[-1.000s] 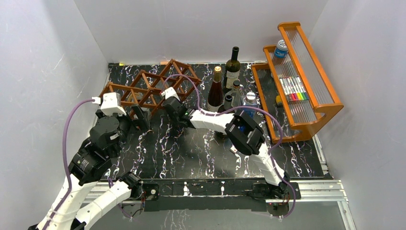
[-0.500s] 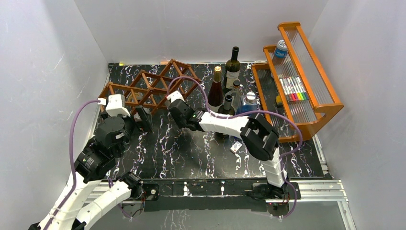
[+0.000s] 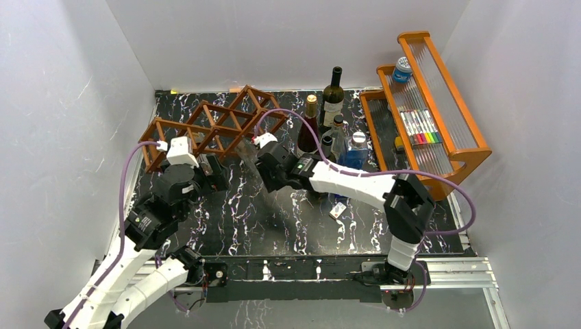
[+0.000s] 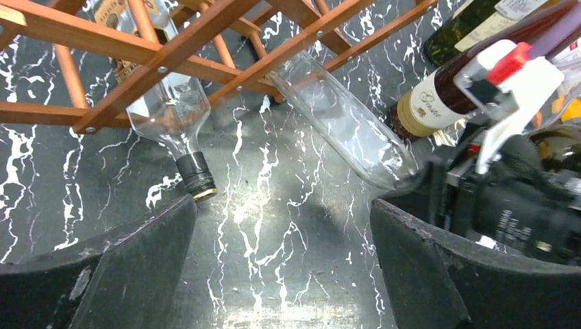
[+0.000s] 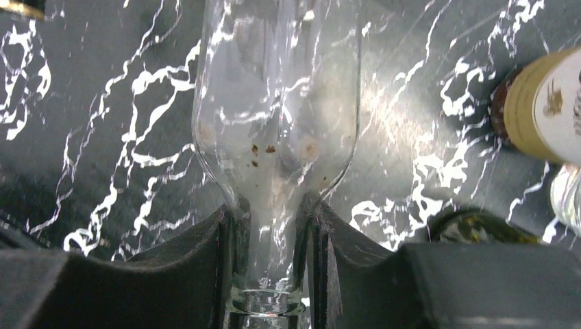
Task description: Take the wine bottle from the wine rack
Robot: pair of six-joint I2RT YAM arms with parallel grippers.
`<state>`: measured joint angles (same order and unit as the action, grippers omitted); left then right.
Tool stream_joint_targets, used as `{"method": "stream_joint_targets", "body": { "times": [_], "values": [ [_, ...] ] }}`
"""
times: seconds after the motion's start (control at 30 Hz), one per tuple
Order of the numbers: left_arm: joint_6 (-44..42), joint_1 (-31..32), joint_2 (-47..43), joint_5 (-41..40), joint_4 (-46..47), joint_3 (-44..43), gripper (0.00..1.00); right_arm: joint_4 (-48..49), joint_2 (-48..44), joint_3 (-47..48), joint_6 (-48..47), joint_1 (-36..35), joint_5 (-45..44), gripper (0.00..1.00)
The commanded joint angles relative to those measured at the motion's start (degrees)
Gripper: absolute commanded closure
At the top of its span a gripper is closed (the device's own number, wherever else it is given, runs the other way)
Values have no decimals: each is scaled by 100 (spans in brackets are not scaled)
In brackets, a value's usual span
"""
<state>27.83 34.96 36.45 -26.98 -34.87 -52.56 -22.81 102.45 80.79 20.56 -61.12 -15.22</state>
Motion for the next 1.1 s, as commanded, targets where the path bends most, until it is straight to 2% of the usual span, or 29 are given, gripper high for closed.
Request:
{"method": "stream_joint_targets", "body": {
  "times": [0.0,0.2,0.37,0.53,0.83,1.07],
  "values": [
    [152,-33,61,237,220,172,2,-205,-707,-160,52,-55,586,100],
    [62,-32,185,444,403,375,2,-693,-905,-151,-146,-51,904,100],
    [-387,-33,422,1065,605,519,2,-981,-1089,-179,-215,-46,1132,100],
    [-1134,-33,359,2060,1069,853,2,-1468,-1252,-38,-423,-47,1309,100],
    [-3058,-32,-74,4714,2020,1386,2,-1924,-1793,-269,-735,-44,1689,100],
    [-4056,-33,714,6147,2520,1517,4,-1993,-2184,-533,-738,-29,1918,100]
  ]
}}
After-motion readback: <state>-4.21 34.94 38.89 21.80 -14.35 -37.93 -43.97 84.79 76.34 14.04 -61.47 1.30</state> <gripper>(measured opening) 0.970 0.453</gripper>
